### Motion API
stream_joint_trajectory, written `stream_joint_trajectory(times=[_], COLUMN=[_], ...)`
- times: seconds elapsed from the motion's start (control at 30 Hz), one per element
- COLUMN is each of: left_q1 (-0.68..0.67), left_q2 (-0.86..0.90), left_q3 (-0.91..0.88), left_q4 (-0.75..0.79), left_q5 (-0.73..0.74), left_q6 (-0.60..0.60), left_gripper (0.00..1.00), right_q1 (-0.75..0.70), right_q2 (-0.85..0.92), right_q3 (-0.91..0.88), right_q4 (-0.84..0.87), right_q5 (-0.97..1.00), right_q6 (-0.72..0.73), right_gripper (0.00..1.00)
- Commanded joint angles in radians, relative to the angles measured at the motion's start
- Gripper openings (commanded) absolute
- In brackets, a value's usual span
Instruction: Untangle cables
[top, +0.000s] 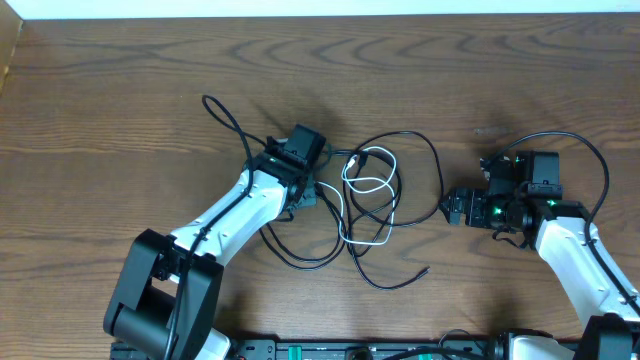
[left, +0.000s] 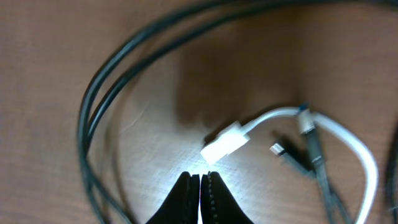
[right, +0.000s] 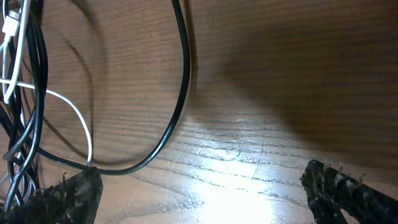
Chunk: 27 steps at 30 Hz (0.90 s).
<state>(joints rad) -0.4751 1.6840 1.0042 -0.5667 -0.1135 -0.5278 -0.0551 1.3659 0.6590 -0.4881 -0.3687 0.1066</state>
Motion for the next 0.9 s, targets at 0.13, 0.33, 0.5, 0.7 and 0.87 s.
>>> stream_joint_trajectory(times=[0.13,0.33,0.5,0.7,0.87], left_q1=[0.004,0.021,0.009,-0.023,-0.06], left_q2=[0.008,0.009,0.027,0.031,0.04], left_q3=[0.082,0.143,0.143,0.143,0.141], left_q4=[0.016,-0.01,0.012,0.136,0.235], left_q5=[0.127,0.201,0.24,0.26,0.253], left_q6=[0.037,0.035,0.033,0.033,0.032], left_gripper=[0.32,0.56,0.56,0.56,0.56], right_q1=[-0.002,-0.002,-0.002,-0.002,-0.002], right_q2=[0.002,0.003,0.002,0.002,0.002], right_q3=[-0.007,-0.007,-0.007,-0.007,-0.007], right_q4=[0.002,0.003,0.005,0.006,0.005], right_q5=[0.0,0.0,0.0,0.0,0.0], right_q6=[0.012,0.012,0.012,0.012,0.012], right_gripper=[0.99,0.99,0.99,0.99,0.99])
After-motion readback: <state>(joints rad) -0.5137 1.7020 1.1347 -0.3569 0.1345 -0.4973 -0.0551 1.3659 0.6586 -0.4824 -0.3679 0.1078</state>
